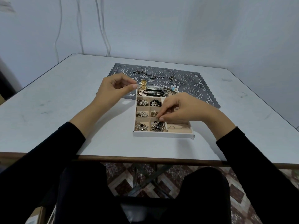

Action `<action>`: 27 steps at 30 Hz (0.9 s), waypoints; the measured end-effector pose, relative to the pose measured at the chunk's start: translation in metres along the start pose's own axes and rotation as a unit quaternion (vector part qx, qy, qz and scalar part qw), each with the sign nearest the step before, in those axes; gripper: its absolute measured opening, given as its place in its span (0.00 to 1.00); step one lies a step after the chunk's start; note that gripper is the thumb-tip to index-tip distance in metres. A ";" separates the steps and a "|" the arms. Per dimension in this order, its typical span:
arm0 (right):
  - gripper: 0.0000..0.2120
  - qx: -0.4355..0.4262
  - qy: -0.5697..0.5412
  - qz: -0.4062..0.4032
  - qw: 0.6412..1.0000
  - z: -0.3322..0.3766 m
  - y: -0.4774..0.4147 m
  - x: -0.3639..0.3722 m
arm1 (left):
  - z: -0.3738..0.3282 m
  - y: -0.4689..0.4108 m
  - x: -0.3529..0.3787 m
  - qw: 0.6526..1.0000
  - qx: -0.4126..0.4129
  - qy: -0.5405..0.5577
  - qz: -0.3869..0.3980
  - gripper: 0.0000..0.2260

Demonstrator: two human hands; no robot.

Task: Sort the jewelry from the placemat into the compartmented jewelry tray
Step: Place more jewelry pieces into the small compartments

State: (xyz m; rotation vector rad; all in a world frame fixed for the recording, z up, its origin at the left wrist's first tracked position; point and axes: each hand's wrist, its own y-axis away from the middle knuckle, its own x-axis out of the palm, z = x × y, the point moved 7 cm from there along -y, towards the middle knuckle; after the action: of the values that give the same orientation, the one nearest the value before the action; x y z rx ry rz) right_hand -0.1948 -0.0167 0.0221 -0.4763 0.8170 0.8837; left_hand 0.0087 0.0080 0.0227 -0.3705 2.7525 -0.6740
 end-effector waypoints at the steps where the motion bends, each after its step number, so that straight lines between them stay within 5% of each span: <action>1: 0.06 -0.001 -0.008 0.003 1.000 0.000 0.001 0.000 | 0.000 0.000 0.000 1.000 0.000 0.001 0.000 0.04; 6: 0.09 -0.004 -0.073 -0.027 0.997 -0.010 0.007 -0.003 | -0.002 0.003 0.001 1.000 -0.004 -0.003 0.000 0.04; 11: 0.10 0.046 -0.164 -0.166 0.971 -0.043 0.014 -0.014 | -0.005 0.007 0.004 1.000 -0.001 0.008 0.008 0.03; 17: 0.14 0.104 -0.003 -0.320 0.941 -0.076 0.031 -0.037 | -0.007 0.014 0.010 0.999 0.008 0.001 0.031 0.03; 23: 0.21 0.171 0.124 -0.263 0.941 -0.104 0.029 -0.033 | -0.009 0.020 0.018 0.998 0.005 0.001 0.059 0.05; 27: 0.16 0.178 0.143 -0.251 0.941 -0.114 0.025 -0.029 | -0.010 0.024 0.020 0.997 0.002 -0.005 0.072 0.06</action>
State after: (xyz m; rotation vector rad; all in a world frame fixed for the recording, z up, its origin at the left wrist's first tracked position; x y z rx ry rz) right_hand -0.2745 -0.0923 -0.0256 -0.4676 1.0358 0.1852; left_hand -0.0175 0.0267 0.0154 -0.1733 2.7354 -0.6378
